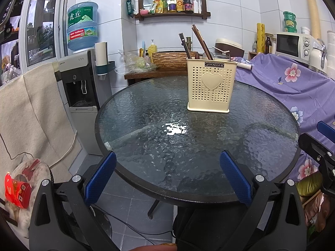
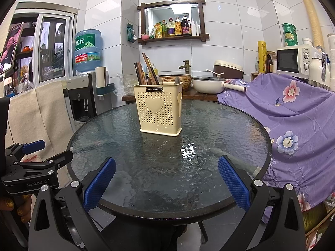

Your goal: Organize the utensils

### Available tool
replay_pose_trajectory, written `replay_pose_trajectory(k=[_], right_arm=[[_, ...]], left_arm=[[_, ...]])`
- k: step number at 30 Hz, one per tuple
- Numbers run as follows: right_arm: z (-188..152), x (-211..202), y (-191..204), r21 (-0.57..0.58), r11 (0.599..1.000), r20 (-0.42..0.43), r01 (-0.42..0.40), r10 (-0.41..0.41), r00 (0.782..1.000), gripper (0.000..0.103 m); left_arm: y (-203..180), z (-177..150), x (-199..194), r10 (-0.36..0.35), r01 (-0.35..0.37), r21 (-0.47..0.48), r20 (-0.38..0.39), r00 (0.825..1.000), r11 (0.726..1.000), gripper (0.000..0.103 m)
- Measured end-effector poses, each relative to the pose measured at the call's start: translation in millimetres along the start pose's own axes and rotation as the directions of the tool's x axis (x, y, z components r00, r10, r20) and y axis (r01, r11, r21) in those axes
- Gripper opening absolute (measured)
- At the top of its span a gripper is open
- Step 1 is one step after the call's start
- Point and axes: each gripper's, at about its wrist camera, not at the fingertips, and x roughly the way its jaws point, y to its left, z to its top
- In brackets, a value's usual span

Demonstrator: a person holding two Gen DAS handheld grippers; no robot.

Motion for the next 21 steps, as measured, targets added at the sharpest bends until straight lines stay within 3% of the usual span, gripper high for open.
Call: replay_pose_trajectory(k=[21], right_arm=[[-5.7,1.0,3.8,0.003,1.000,-0.010,-0.004,0.004,1.000,0.097]], left_arm=[[1.7,0.9,-1.3,0.003,-0.003,-0.004,-0.006,1.000,1.000,0.097]])
